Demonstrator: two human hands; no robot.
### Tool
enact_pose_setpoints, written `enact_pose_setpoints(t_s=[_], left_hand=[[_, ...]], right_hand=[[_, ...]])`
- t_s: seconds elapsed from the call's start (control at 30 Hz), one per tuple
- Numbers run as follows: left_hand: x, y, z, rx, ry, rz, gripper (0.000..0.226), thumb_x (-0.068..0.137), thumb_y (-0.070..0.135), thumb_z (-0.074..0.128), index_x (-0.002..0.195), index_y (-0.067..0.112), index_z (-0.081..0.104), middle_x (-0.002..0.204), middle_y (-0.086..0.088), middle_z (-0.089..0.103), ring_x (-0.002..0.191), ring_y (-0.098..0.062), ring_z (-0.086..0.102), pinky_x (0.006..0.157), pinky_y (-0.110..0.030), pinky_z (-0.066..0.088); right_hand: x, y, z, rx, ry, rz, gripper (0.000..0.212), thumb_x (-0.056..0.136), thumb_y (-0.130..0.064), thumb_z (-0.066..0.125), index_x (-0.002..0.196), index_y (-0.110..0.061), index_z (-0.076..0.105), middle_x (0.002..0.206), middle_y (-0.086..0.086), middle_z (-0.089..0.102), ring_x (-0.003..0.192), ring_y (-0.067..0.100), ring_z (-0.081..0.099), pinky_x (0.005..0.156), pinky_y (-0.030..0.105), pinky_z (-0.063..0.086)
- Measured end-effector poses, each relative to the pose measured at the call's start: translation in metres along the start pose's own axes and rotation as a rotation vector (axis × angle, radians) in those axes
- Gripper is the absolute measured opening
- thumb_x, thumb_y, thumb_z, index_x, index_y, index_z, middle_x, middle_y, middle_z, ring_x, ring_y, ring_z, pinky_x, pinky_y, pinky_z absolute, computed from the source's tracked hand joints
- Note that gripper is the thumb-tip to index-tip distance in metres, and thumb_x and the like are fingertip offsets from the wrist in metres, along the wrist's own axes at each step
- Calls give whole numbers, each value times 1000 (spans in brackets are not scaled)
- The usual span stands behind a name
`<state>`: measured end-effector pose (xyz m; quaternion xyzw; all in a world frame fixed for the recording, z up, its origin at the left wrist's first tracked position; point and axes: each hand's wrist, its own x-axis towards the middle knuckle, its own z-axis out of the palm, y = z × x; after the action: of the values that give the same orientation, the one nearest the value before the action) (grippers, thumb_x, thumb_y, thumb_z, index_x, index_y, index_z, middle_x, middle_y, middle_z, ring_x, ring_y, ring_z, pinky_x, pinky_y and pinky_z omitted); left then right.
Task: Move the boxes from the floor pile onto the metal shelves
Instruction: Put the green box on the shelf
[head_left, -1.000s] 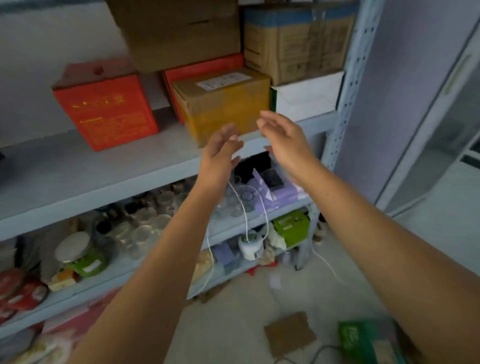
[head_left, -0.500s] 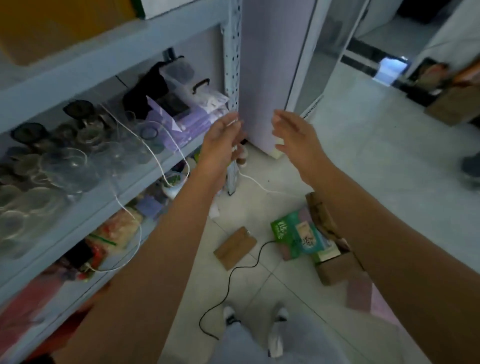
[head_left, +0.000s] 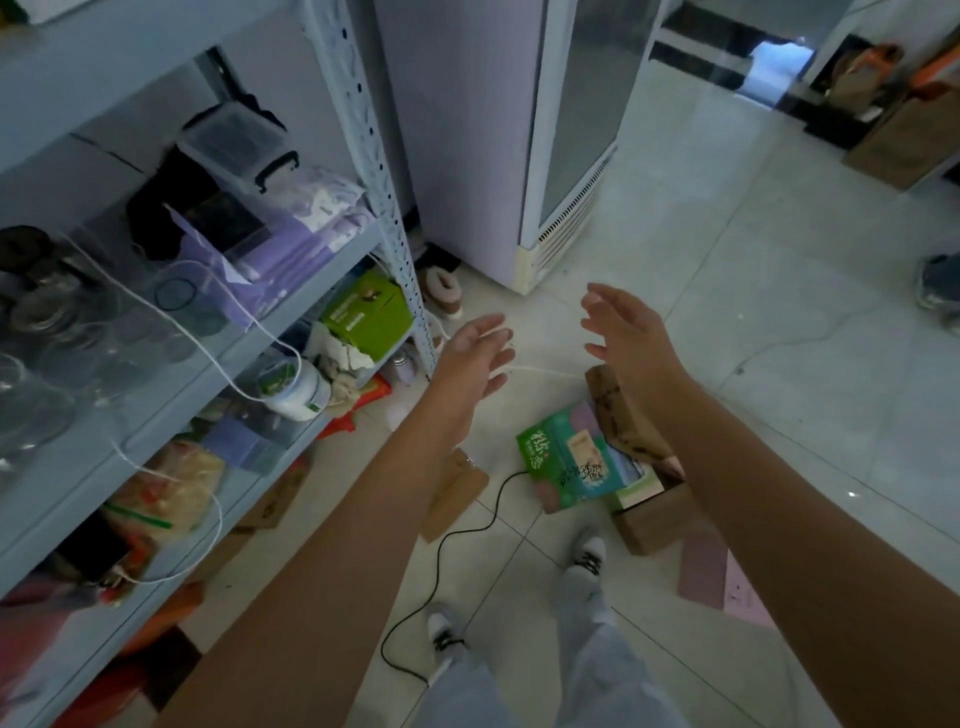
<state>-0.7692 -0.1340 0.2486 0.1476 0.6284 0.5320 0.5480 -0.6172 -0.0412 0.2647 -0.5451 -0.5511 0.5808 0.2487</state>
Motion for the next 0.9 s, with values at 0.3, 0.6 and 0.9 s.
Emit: enact_pose_setpoints(t_s=[0.3, 0.6, 0.9], left_hand=[[123, -66, 125, 22, 39, -171, 30, 102, 18, 50, 132, 19, 55, 126, -1, 62, 118, -20, 59, 100, -37, 45], [236, -266, 118, -46, 199, -447, 26, 102, 16, 50, 127, 19, 53, 113, 0, 60, 110, -20, 57, 101, -38, 42], [333, -523, 70, 82, 316, -641, 35, 98, 19, 53, 132, 14, 54, 122, -4, 62, 107, -17, 60, 84, -27, 45]], right_hand=[[120, 106, -112, -56, 22, 271, 50, 79, -70, 55, 123, -46, 58, 102, -7, 69, 84, 17, 70, 78, 41, 59], [205, 306, -97, -149, -1, 443, 39, 92, -44, 51, 100, -9, 64, 94, 18, 62, 89, 23, 61, 84, 36, 48], [250, 561, -67, -310, -14, 608, 69, 79, -66, 56, 128, -17, 54, 124, -1, 60, 109, 19, 59, 91, 38, 49]])
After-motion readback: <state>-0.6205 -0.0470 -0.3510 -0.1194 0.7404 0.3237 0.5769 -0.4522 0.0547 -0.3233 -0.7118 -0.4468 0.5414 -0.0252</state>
